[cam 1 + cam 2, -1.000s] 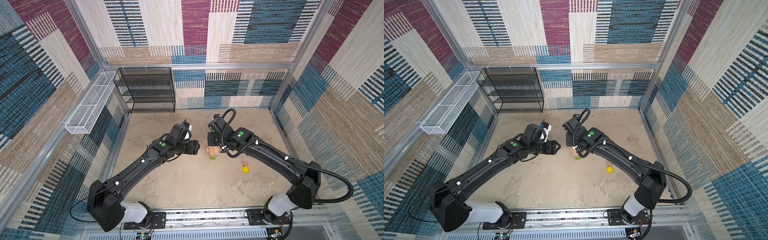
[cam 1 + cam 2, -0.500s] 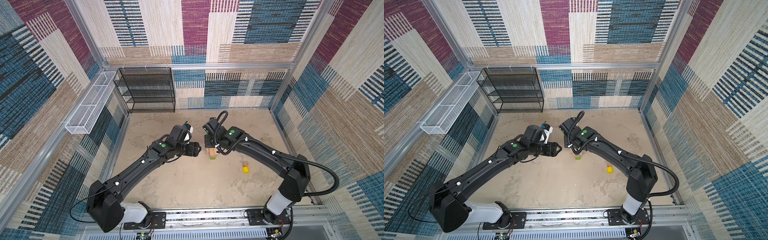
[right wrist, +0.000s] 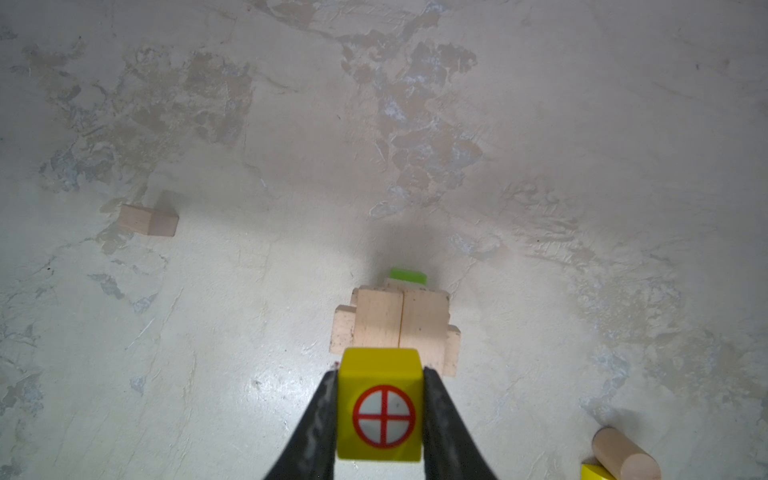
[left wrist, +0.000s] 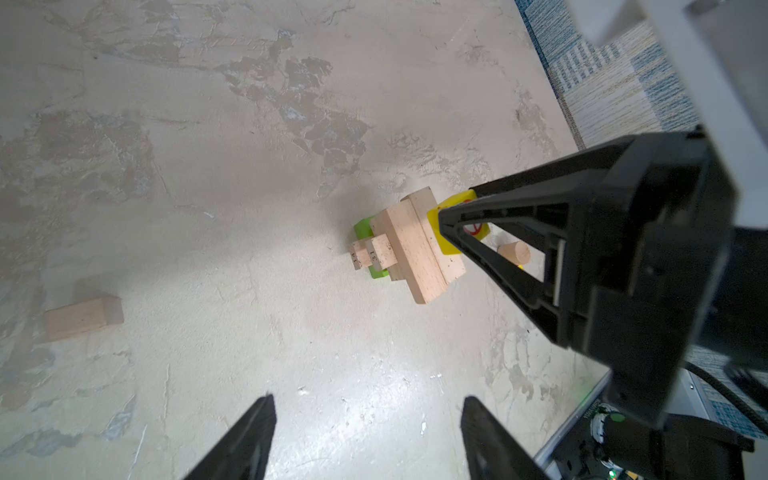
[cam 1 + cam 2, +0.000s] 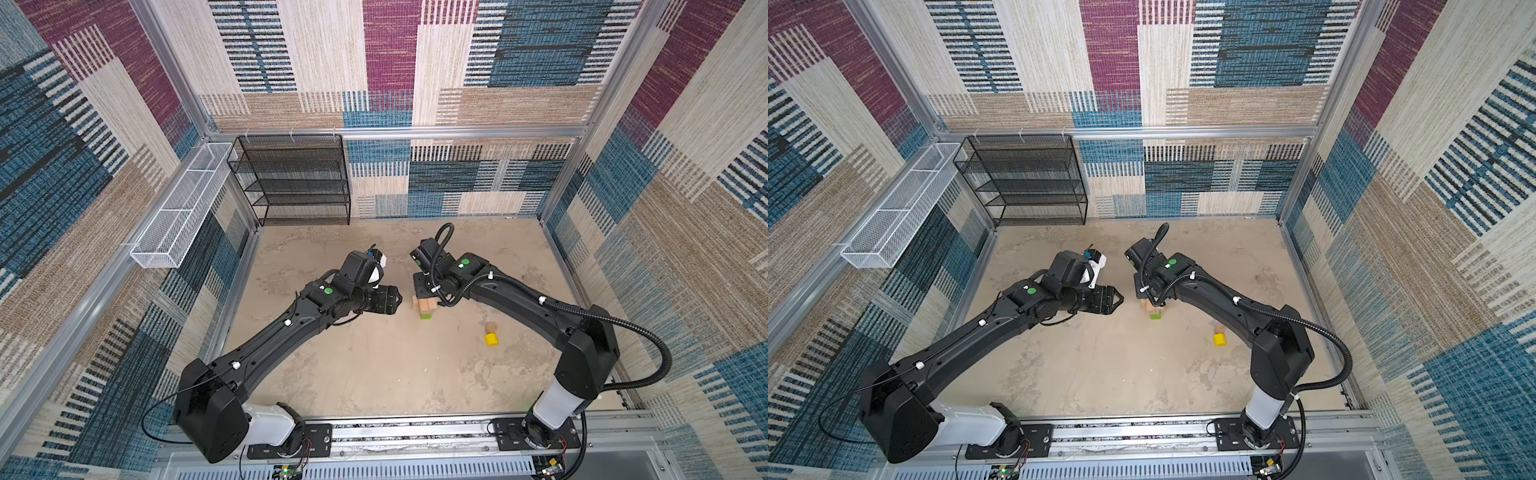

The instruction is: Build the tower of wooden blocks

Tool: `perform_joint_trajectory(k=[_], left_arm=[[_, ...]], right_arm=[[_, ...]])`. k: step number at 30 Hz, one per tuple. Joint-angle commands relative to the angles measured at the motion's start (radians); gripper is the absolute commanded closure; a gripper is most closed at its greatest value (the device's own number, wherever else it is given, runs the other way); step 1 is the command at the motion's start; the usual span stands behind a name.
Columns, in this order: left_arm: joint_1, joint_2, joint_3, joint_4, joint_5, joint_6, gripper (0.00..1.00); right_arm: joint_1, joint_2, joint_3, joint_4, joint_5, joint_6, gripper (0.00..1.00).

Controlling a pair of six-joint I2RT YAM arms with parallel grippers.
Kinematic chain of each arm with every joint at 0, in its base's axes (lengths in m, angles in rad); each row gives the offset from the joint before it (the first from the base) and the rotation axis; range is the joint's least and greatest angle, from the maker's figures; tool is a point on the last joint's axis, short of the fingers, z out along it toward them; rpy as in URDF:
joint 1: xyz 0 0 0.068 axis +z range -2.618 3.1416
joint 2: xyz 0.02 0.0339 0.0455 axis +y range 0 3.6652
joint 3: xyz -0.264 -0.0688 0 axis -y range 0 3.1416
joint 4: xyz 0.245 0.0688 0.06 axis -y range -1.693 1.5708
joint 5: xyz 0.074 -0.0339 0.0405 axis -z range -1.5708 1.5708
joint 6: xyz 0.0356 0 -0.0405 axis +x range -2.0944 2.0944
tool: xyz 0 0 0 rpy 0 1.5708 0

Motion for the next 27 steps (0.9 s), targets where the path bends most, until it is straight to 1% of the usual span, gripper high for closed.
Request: perform_joint_trajectory(k=[1, 19, 27], left_arm=[[0.001, 0.000, 0.005, 0.006, -0.008, 0.022, 0.25], [0.000, -0.028, -0.011, -0.006, -0.035, 0.016, 0.25], [0.000, -0.036, -0.011, -0.008, -0.040, 0.019, 0.25]], right_arm=[[-0.007, 0.004, -0.004, 0.028, -0.011, -0.029, 1.00], [-0.021, 0.046, -0.012, 0.020, -0.013, -0.035, 1.00], [-0.024, 0.066, 0.003, 0.014, -0.009, -0.025, 0.96]])
